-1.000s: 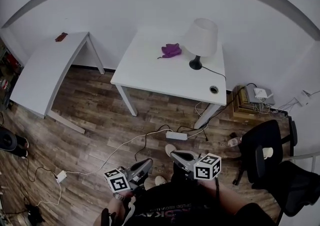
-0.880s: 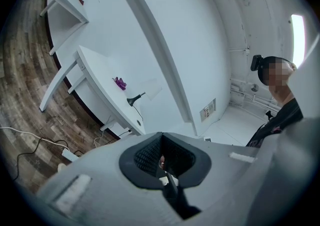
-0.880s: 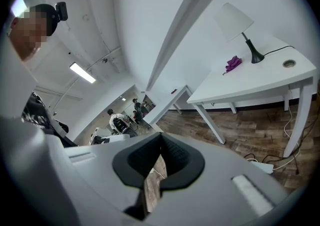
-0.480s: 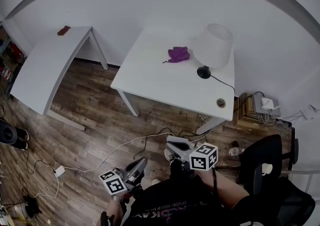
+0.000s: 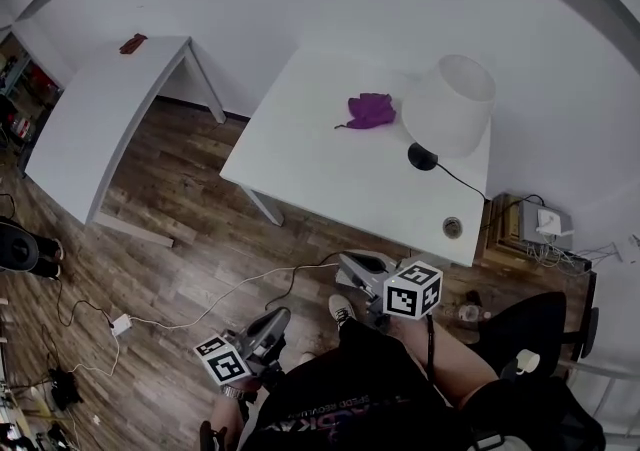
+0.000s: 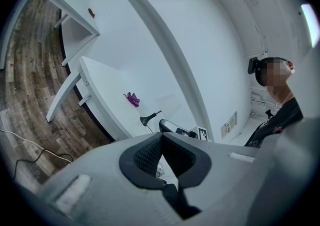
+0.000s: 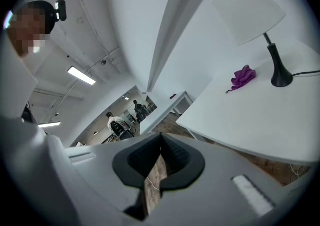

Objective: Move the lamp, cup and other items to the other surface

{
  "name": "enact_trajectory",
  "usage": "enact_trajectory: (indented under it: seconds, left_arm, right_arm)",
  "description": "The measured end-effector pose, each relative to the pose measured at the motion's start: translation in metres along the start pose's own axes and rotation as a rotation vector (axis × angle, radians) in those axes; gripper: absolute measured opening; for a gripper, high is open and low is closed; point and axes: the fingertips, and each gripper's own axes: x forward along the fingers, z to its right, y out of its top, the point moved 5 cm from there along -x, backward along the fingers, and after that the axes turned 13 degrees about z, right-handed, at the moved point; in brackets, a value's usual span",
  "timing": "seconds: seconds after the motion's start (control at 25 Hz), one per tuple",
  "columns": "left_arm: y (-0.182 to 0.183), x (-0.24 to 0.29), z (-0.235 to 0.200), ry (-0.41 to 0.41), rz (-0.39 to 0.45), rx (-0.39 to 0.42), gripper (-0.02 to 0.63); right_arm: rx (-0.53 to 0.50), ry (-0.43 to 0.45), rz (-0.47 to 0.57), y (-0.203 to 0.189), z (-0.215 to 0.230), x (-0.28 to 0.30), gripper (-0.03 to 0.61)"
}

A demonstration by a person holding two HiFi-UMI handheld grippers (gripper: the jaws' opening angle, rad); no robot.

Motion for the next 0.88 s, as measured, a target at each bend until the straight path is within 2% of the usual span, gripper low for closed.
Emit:
enact_trajectory:
  seconds: [0.28, 0.48, 0.76, 0.88]
  left_arm:
    - [0.013, 0.037, 0.000, 0.046, 0.053, 0.026, -0.005]
    - [0.018, 0.061, 0.002, 0.051, 0.068, 0.043, -0.003]
    - [0.030, 0.078, -0.004, 0.056, 0.087, 0.046, -0.003]
    - [0.036, 0.080, -0.010, 0.055, 0.087, 0.039, -0.004]
  right_arm:
    - [0.006, -0.007, 0.009, 0.036, 0.045, 0.013, 0.017]
    - [-0.006, -0.025, 0.019, 0.057, 0.070, 0.019, 0.026]
    - [-0.125, -0.124, 0.007, 0.077, 0.104, 0.032, 0.073]
    - [-0.134, -0.169, 0.010, 0.086, 0.115, 0.044, 0.101]
